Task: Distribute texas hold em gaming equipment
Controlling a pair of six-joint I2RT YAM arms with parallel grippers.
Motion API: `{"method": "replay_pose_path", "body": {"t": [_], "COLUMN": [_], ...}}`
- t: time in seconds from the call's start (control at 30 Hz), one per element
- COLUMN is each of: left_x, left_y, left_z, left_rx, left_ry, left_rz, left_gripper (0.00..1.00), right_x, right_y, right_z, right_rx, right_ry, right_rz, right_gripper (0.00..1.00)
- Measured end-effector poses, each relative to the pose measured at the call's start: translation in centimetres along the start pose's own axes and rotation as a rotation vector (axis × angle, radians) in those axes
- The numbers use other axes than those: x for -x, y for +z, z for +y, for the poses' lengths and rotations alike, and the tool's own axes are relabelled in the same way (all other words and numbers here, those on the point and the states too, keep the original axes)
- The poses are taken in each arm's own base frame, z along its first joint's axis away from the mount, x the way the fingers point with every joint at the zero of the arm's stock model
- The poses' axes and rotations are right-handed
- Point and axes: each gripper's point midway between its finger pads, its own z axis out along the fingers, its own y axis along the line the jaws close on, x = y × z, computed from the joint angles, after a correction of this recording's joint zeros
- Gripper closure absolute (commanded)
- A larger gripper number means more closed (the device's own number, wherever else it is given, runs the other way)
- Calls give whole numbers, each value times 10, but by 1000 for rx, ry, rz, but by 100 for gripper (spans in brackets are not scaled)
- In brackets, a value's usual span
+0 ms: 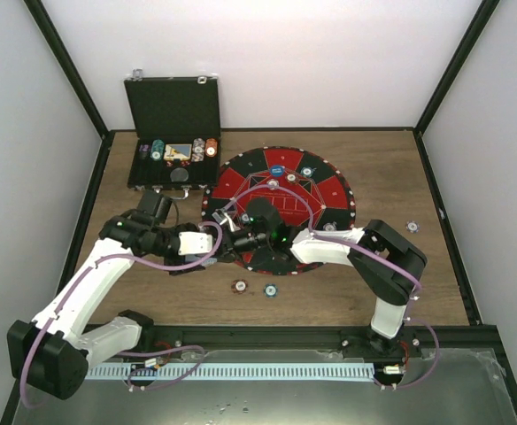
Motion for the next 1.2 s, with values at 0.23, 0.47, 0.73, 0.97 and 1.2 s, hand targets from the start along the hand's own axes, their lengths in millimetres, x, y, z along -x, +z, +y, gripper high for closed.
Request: {"method": "replay_pose_path", "body": {"t": [0.23,0.47,0.73,0.97,1.2], "left_x": [5,9,1,-2,-2], "left_y": [-6,-11,-2,2,2], "left_z": [-1,-4,-7,-4,-1], "left_rx": [26,35,-5,4,12], "left_ry": [25,36,11,8,7], "left_rz": [-22,-42,-13,-6,-6], "left_gripper": [7,11,12,22,34], "right_x": [-1,-2,-2,-2,-1], "right_y": [1,1,1,1,1], "right_z": [-3,-8,-8,-8,-9], "right_rx": [-9,-23,-25,-25,-27], "right_ry": [10,25,27,27,28], "right_rz": [2,3,4,4,1], "right_gripper": [91,92,91,91,92]}}
